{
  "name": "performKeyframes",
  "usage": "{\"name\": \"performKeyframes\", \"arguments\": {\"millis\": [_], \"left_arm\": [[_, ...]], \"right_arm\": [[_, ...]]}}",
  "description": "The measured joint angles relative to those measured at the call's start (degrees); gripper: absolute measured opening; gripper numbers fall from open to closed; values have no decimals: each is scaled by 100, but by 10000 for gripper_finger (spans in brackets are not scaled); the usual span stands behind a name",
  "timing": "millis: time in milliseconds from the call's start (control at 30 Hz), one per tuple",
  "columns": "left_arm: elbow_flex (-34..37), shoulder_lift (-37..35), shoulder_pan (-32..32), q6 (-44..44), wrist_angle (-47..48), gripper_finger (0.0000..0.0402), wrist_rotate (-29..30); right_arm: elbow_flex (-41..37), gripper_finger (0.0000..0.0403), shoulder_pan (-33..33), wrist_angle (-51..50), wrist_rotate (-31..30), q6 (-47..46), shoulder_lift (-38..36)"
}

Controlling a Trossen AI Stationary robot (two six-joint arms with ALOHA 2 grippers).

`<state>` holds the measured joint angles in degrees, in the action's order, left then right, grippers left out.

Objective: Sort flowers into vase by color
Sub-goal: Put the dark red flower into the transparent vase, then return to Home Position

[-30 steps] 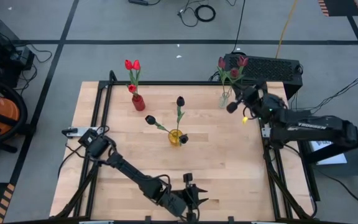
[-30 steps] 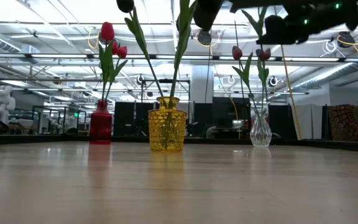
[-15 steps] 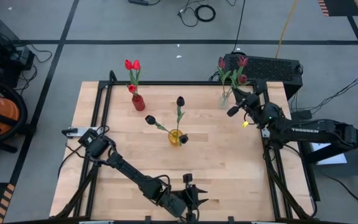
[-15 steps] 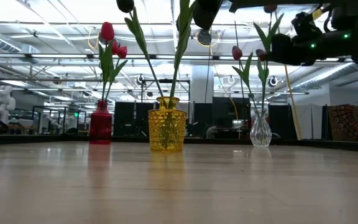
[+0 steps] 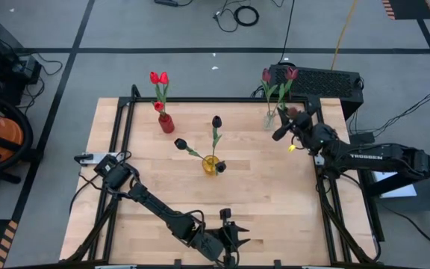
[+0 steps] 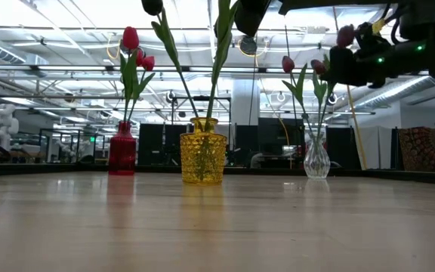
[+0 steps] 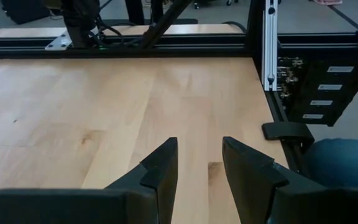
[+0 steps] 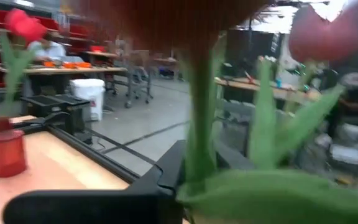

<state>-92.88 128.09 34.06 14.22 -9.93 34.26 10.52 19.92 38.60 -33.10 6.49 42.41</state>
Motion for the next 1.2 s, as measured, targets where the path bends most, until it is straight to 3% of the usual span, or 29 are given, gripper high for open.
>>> {"name": "performKeyframes", "arguments": {"millis": [133, 433, 633, 800, 967, 1133, 1200], "left_arm": [[0, 0, 0, -4, 0, 134, 0], [0, 5, 4, -7, 12, 134, 2], [0, 9, 4, -77, 61, 134, 2], [0, 9, 50, -109, 74, 134, 2], [0, -141, 168, -128, 86, 134, 2], [-2, -610, 223, -168, 226, 134, -18], [-2, -856, 214, -263, 452, 134, -79]], "right_arm": [[-2, 87, 0, -280, -298, -238, 1], [-4, 159, -193, -747, -284, -872, -6], [-4, 208, -421, -1862, -278, -1501, -249], [-4, 226, -722, -2824, -211, -1989, -675], [-4, 222, -1067, -3171, 663, -2356, -1195], [-4, 208, -1449, -2716, 2640, -2635, -1653], [-4, 199, -1645, -2471, 3128, -2747, -1781]]}}
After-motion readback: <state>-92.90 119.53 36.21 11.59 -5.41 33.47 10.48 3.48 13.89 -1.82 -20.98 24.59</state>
